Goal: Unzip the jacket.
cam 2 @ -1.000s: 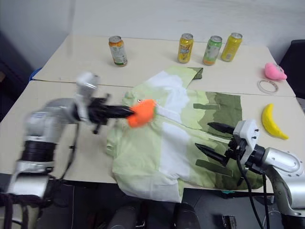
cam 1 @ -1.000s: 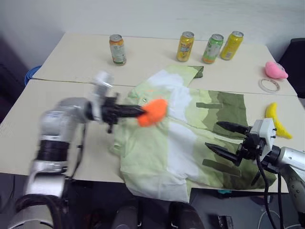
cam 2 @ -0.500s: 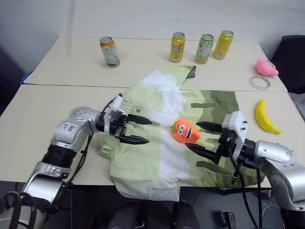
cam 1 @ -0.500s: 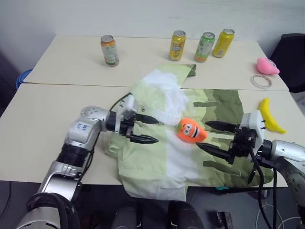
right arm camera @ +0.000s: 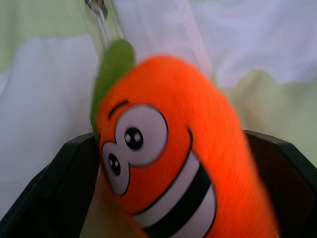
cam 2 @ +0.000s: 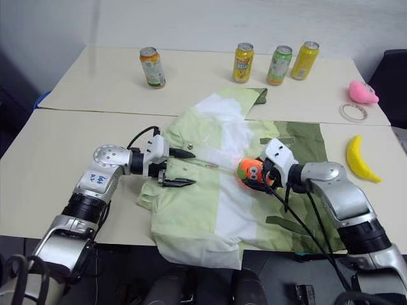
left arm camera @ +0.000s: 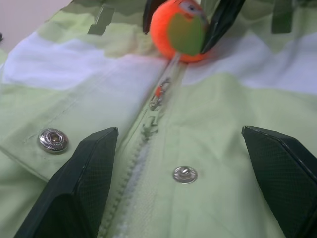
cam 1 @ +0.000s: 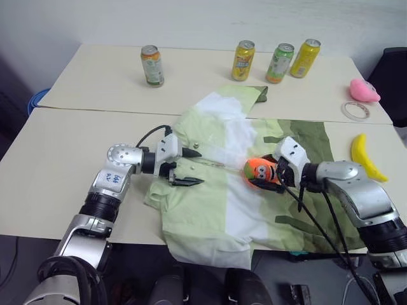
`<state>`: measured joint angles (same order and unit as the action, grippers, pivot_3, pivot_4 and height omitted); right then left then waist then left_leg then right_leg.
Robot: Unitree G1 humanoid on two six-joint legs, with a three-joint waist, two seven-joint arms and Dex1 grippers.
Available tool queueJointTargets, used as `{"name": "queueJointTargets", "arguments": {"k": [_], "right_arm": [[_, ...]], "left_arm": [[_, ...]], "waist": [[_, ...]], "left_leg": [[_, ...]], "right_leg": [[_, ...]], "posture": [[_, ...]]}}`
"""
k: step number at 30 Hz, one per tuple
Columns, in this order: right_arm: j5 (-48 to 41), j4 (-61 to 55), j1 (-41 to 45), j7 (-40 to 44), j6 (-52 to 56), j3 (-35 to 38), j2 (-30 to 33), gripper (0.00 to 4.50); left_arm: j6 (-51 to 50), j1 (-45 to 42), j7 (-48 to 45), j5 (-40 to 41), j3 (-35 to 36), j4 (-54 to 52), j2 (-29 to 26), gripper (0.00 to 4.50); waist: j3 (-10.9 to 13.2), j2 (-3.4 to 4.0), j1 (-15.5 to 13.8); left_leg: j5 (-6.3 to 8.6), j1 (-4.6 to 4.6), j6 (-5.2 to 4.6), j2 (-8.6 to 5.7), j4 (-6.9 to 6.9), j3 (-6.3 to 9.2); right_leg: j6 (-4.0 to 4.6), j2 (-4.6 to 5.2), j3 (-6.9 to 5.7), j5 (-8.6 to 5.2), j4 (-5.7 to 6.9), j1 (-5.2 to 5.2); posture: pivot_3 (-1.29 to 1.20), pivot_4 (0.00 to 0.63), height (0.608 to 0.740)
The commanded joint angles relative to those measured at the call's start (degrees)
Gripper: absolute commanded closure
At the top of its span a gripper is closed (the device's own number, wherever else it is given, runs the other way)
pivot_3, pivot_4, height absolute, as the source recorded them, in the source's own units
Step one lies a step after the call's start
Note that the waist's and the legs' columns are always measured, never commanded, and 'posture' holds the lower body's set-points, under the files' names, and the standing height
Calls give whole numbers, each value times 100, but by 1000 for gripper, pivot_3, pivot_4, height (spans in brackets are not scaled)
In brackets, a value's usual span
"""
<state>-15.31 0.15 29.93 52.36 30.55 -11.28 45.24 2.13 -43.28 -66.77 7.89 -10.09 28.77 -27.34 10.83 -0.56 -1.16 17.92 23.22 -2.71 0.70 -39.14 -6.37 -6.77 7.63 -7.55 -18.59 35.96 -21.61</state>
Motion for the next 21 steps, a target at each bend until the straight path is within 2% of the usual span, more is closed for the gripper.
{"name": "queueJointTargets", "arguments": {"k": [1, 6, 9, 11, 13, 17, 21], "right_arm": [[112, 228, 258, 93, -137, 206, 31, 884], [179, 594, 154, 251, -630, 550, 222, 2504], [199, 924, -44, 356, -832, 974, 634, 3436], [205, 1148, -184, 415, -935, 1205, 894, 3874], [251, 1538, -408, 479, -1086, 1494, 1251, 4064], [408, 3002, -773, 251, -1671, 2236, 1960, 4066], [434, 4327, -372, -490, -2159, 2774, 2192, 4066]], "left_arm": [[144, -61, 248, -178, 62, 322, 23, 265], [-78, 78, 503, -236, 108, 648, 90, 265], [-202, 280, 517, -218, 101, 538, 86, 265], [-287, 357, 576, -235, 106, 491, 85, 265], [-349, 445, 636, -268, 112, 472, 78, 265], [-705, 654, 849, -441, 42, 437, 39, 265], [-983, 740, 1166, -423, 120, 419, 73, 265]], "waist": [[0, 0, 2], [0, 0, -20], [0, 0, -31], [0, 0, -29], [-1, 1, -10], [-3, 5, -8], [-31, 52, 31]], "left_leg": [[0, -1, 0, 0, 0, 0], [0, -1, 0, -1, -1, 2], [0, -1, -1, -4, -2, 3], [0, -1, -1, -4, -2, 3], [0, -5, -1, -2, -1, 2], [-1, -15, -1, 2, -1, -3], [-1, -31, -2, 2, 2, -15]], "right_leg": [[0, 1, 0, 0, 2, 0], [-1, 4, -1, 0, 2, 2], [-2, 6, -2, 1, 2, 3], [-2, 7, -2, 1, 2, 4], [-2, 5, -1, 1, 2, 9], [-2, 5, 1, 1, 3, 13], [-3, 8, 11, 2, 2, 22]], "posture": [[0, 150, 740], [0, 150, 740], [0, 150, 740], [0, 150, 740], [0, 150, 740], [0, 150, 740], [0, 150, 740]]}}
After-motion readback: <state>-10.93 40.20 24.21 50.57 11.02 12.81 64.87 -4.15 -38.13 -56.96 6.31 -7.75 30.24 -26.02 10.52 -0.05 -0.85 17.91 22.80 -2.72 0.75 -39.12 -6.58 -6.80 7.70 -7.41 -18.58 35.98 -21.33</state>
